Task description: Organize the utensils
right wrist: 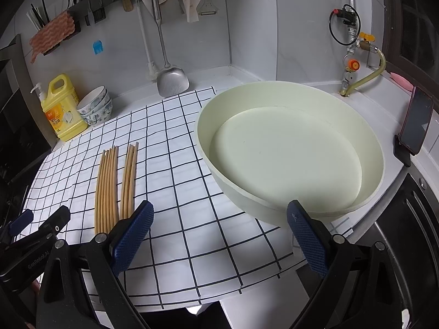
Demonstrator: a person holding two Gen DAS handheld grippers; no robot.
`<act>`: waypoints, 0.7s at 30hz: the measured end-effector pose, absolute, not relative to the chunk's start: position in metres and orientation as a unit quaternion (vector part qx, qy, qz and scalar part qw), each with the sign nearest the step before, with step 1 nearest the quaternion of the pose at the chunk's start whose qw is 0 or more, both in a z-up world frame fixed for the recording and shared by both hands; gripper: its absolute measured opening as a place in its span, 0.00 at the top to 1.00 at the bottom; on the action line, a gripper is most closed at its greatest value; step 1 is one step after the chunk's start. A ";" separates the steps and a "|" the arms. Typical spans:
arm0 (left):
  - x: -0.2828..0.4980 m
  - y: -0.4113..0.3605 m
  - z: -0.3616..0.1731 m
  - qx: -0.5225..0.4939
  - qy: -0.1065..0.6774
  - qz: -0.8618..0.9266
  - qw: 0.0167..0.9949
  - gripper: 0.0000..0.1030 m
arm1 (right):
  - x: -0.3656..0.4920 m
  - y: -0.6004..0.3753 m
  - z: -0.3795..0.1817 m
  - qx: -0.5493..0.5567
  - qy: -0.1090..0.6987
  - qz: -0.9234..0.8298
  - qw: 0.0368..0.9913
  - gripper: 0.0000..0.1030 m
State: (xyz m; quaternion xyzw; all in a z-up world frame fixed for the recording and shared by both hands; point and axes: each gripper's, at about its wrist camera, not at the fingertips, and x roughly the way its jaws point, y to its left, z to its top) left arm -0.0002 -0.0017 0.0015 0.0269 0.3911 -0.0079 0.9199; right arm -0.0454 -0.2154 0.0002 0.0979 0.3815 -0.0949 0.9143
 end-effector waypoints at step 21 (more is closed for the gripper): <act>0.000 -0.001 -0.001 0.025 0.391 -0.009 0.920 0.06 | -0.047 -0.215 0.002 0.099 0.376 -0.094 0.917 0.10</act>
